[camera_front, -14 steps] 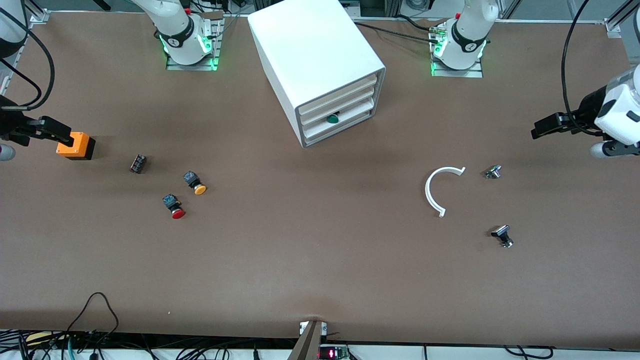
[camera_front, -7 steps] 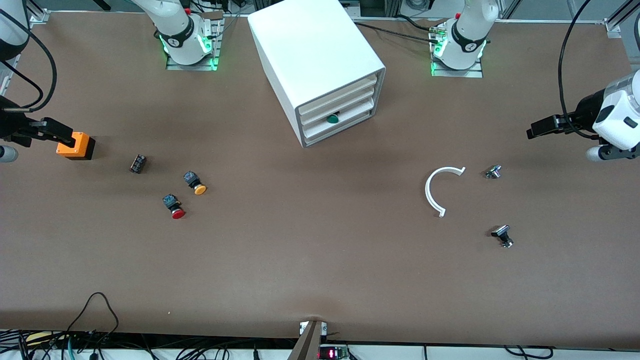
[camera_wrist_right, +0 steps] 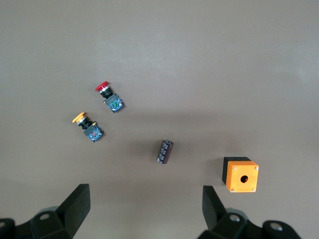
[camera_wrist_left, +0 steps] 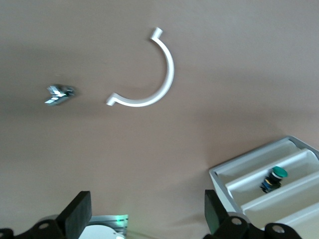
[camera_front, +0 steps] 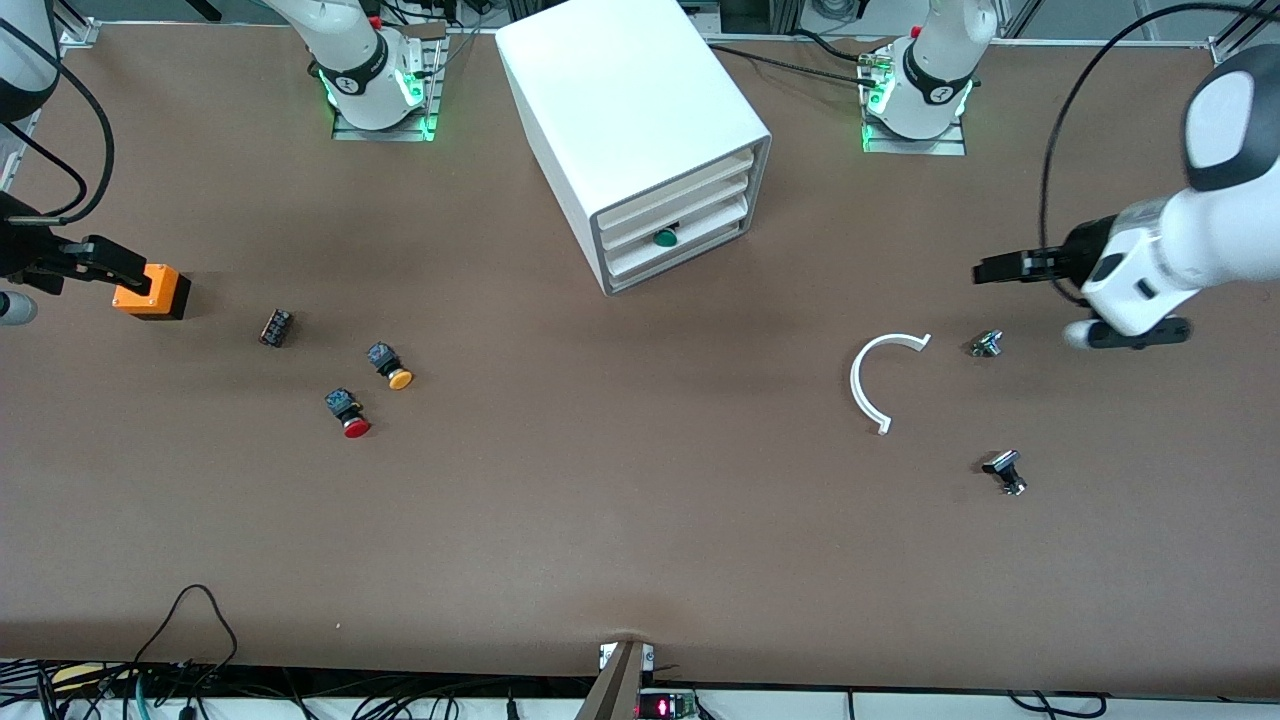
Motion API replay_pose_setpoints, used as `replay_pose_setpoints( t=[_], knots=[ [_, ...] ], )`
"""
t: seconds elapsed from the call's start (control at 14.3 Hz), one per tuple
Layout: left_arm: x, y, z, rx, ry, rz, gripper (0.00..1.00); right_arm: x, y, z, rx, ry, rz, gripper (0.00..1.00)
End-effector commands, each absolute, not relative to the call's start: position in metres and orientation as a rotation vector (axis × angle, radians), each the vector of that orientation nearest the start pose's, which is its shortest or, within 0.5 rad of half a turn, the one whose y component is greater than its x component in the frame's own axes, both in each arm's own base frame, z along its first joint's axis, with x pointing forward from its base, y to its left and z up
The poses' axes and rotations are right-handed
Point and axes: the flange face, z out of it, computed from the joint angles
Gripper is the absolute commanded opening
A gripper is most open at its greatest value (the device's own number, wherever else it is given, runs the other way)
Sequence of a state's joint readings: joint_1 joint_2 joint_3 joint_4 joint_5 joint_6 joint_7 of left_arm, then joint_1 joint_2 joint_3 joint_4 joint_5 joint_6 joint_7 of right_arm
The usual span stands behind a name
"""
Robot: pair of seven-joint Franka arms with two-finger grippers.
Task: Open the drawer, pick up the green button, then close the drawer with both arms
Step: 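Reach the left gripper to the drawer handle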
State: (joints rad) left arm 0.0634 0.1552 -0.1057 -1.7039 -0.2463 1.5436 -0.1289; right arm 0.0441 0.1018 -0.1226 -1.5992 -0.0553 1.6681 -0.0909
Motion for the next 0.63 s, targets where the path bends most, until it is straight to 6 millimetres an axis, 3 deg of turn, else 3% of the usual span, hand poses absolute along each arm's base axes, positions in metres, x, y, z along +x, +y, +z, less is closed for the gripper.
replay_pose_setpoints(
  t=[0.0, 0.14, 0.42, 0.56],
  knots=[
    [0.563, -0.072, 0.451, -3.381, -0.166, 0.651, 1.0, 0.589, -0.048, 0.565, -3.211, -0.051, 0.058, 1.0],
    [0.559, -0.083, 0.422, -3.445, -0.198, 0.759, 1.0, 0.589, -0.048, 0.564, -3.211, -0.051, 0.063, 1.0],
    [0.559, -0.12, 0.395, -3.522, -0.145, 0.796, 1.0, 0.589, -0.047, 0.564, -3.209, -0.053, 0.065, 1.0],
    [0.565, -0.13, 0.371, -3.59, -0.213, 0.887, 1.0, 0.589, -0.048, 0.563, -3.209, -0.053, 0.068, 1.0]
  ],
)
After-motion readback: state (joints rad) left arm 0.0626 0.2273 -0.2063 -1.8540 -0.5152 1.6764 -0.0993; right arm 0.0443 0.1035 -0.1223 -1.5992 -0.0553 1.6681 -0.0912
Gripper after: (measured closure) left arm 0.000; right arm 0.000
